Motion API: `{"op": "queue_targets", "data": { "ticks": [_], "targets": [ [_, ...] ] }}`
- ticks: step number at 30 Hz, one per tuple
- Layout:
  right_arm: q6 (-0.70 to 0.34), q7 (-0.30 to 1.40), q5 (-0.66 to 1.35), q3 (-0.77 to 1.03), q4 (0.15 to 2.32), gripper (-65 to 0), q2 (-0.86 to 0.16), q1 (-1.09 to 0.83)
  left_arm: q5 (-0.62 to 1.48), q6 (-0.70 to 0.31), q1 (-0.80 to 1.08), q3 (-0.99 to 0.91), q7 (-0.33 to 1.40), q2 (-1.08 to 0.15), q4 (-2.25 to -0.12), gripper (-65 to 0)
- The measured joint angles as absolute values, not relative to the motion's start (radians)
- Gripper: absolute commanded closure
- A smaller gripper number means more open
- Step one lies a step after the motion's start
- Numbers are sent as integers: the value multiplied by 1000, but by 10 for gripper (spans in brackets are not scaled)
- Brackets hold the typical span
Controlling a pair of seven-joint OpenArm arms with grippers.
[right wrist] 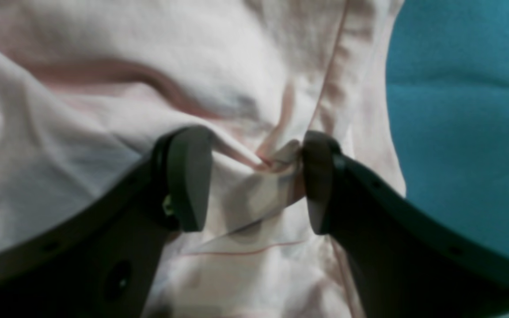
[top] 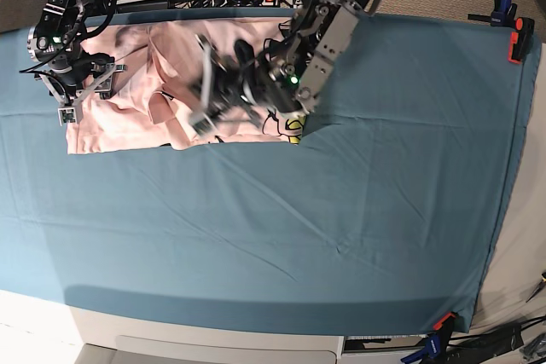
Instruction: Fold the T-shirt properly
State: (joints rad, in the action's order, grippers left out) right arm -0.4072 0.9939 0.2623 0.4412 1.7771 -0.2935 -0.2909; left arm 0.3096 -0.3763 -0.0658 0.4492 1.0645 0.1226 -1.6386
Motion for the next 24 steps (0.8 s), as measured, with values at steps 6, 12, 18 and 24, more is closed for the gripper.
{"op": "queue_targets", "data": {
  "ticks": [6,12,18,24],
  "targets": [
    [-407,994,262,441,1777,-332,-294,-291,261,-351,-60,448,1033,66,-1639,0],
    [-391,994,262,441,1777,-332,-294,-291,221,-310,-43,453,966,81,-1639,0],
    [-391,994,262,441,1777,-332,-294,-291,168,-281,-44,541,940,115,-1636,0],
    [-391,994,262,441,1777,-332,-294,-291,94,-239,-51,660,905,132,-1636,0]
  ]
}}
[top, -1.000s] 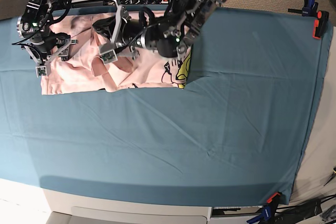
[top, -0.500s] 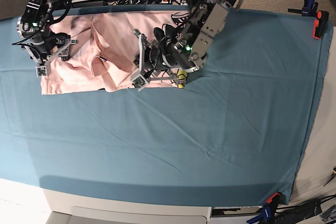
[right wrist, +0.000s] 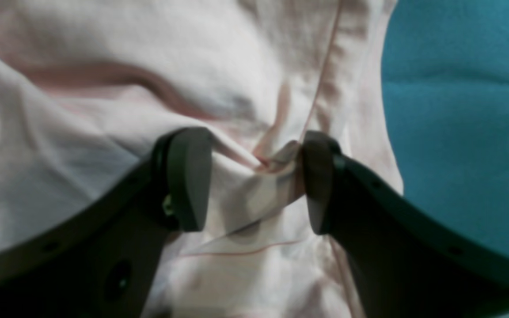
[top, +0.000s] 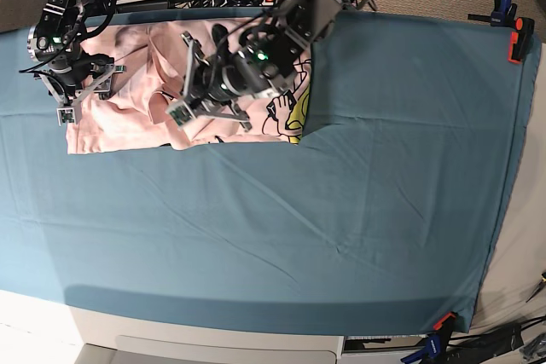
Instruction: Fold the T-shirt properly
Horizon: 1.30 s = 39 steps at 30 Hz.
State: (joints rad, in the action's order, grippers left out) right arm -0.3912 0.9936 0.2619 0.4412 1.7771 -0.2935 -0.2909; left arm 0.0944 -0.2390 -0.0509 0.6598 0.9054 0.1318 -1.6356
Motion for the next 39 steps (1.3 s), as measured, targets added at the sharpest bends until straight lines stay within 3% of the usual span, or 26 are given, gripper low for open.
{"op": "queue_targets", "data": {
  "ticks": [5,9,20,32,39],
  "targets": [
    [-391,994,262,441,1777,-332,-294,-291,85,-220,-64,739,833,132,-1635,0],
    [-391,994,262,441,1777,-332,-294,-291,6,-224,-79,758,904,132,-1635,0],
    [-391,989,263,441,1777,-332,-294,-290,126,-258,-90,541,908,-20,-1634,0],
    [-389,991,266,441,1775,-332,-294,-266,149,-258,-202,649,823,106,-1362,0],
    [-389,990,266,441,1775,-332,-294,-266,212,-285,-254,657,915,132,-1356,0]
  ]
}}
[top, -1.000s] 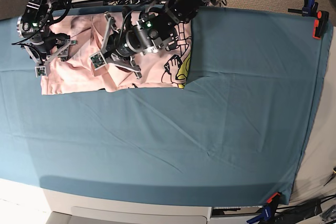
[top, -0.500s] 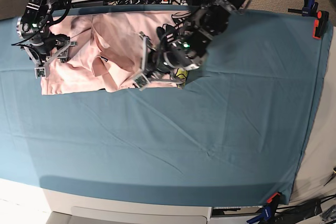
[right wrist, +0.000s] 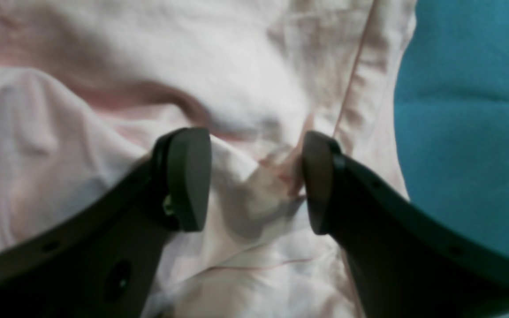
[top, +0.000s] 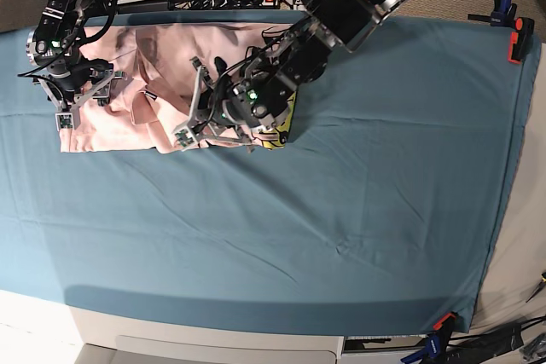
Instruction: Fold the T-shirt properly
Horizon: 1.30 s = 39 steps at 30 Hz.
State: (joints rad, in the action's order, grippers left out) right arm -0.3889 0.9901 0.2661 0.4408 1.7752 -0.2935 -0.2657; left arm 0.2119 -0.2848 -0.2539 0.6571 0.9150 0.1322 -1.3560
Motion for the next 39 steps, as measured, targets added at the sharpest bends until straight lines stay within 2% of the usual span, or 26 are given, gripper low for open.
{"op": "queue_targets", "data": {
  "ticks": [10,24,26,30,32,36,39],
  "targets": [
    [-389,990,266,441,1775,-332,-294,-266,234,-285,-260,660,921,132,-1368,0],
    [-389,989,266,441,1775,-332,-294,-266,286,-265,-260,660,752,132,-1368,0],
    [-389,989,266,441,1775,-332,-294,-266,358,-328,-261,660,703,132,-1367,0],
    [-389,986,266,441,1775,-332,-294,-266,459,-566,-261,663,577,132,-1345,0],
    [-389,986,266,441,1775,-332,-294,-266,469,-625,-261,664,550,132,-1341,0],
    [-389,986,266,441,1775,-332,-294,-266,413,-611,-269,645,555,132,-1341,0],
    [-389,982,266,441,1775,-332,-294,-266,348,-491,-306,596,629,132,-1341,0]
  ]
}}
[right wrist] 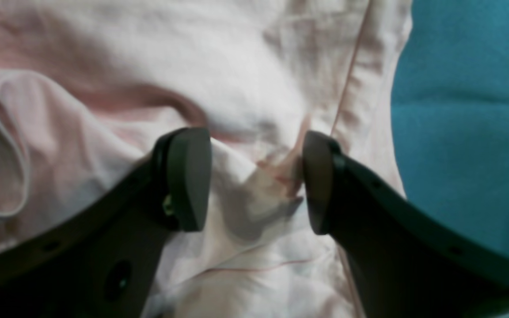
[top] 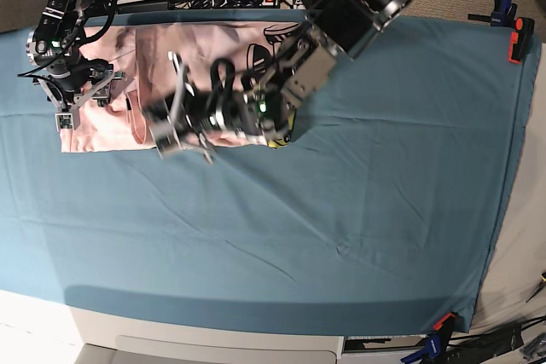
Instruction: Fold the T-shirt properly
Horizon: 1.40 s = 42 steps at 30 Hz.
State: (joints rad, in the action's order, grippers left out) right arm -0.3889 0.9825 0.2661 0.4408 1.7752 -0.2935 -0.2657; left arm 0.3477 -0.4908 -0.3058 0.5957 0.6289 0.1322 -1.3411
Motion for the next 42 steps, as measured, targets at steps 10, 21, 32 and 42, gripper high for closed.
{"op": "queue_targets", "data": {
  "ticks": [10,21,32,42],
  "targets": [
    [-392,982,324,556,1864,-285,-295,-224,367,-416,-358,417,894,108,-1342,0],
    [-382,997,399,917,1786,-412,-441,-222,604,-558,-355,418,1141,-47,-1343,-309],
    [-535,1340,933,955,1138,-411,-617,-27,562,-540,-356,418,1147,-59,-1444,-393],
    [-629,1409,1196,952,867,-411,-632,8,528,-517,-355,414,1145,-61,-1507,-392]
  ]
}}
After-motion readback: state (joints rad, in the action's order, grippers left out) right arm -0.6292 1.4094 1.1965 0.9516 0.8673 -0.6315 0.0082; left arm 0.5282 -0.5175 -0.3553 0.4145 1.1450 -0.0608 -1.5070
